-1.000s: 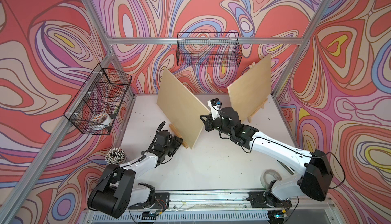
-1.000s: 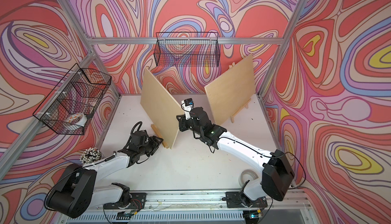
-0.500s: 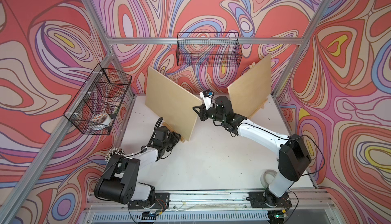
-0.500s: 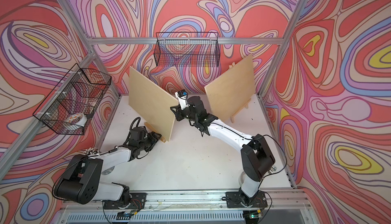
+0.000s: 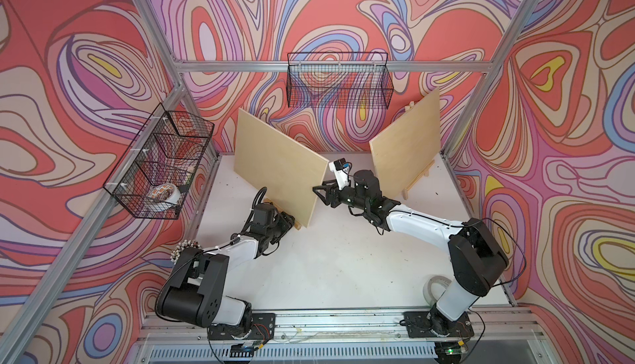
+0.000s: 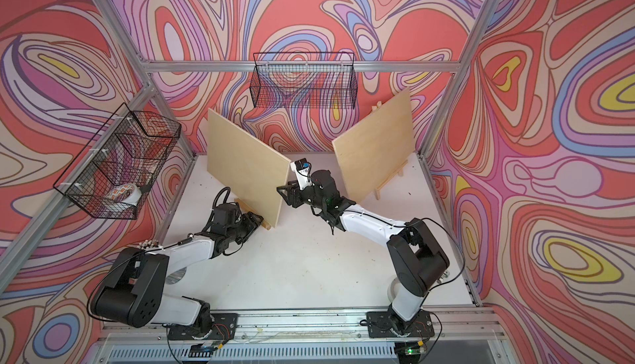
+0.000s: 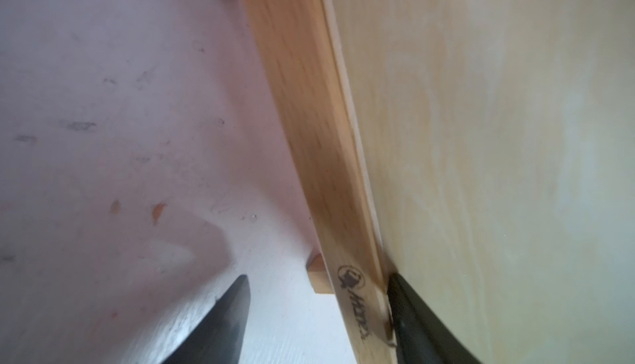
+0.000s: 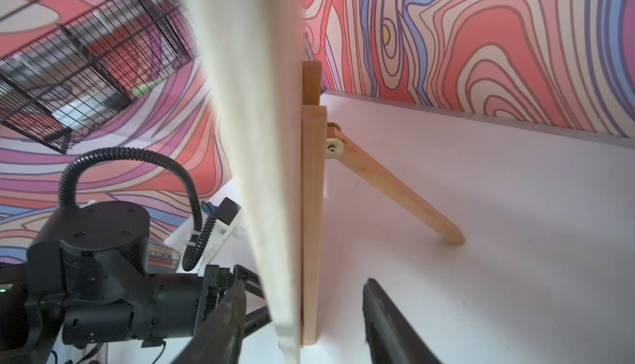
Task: Disassemble the easel
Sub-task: Move the easel to the center of the board, then pick up the drawing board from the easel.
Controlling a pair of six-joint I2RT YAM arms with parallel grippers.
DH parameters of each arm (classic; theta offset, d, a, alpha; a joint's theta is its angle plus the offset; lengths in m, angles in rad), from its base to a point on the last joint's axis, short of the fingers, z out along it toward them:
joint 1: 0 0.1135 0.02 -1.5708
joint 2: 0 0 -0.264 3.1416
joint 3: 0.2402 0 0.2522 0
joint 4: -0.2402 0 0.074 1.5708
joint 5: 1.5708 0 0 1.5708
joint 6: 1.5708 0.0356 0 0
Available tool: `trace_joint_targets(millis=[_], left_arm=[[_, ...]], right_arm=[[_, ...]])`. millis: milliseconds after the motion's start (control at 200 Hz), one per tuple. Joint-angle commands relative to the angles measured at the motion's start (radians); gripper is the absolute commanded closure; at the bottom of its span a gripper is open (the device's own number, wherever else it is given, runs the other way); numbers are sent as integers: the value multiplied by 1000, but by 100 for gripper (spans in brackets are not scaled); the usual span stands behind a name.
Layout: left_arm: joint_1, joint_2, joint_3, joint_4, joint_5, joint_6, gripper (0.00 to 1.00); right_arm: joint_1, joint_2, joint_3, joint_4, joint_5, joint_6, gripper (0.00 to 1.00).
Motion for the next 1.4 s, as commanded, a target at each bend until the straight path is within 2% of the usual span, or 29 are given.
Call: trace_joint_targets(millis=[0,160,371,591,681,781,971,1232,1392], left_arm=[[-12,8,21,-38,-32,24,34],[-17,16,27,-40,-32,28,33],[-31,35,36,-43,-37,32,33],[-35,44,38,-58,-55,31,33],[-36,50,37,-64,-62,28,33],[-41,52,38,-76,-78,23,33],[-42,53,49,-132,-125,19,33],[-43,44,50,-182,-182,2,33],[-42,40,44,-194,-202,-9,35]], right_arm=[[4,28,-83,255,-28,48,44],[7,89,-121,471,-68,71,47],[8,161,-84,500,-55,74,49],[12,250,-87,729,-47,118,56],[13,277,-70,752,-44,124,62],[15,296,-66,795,-40,133,78],[15,305,-75,852,-35,138,100],[16,209,-104,839,-59,103,100],[16,143,-115,878,-22,99,100]])
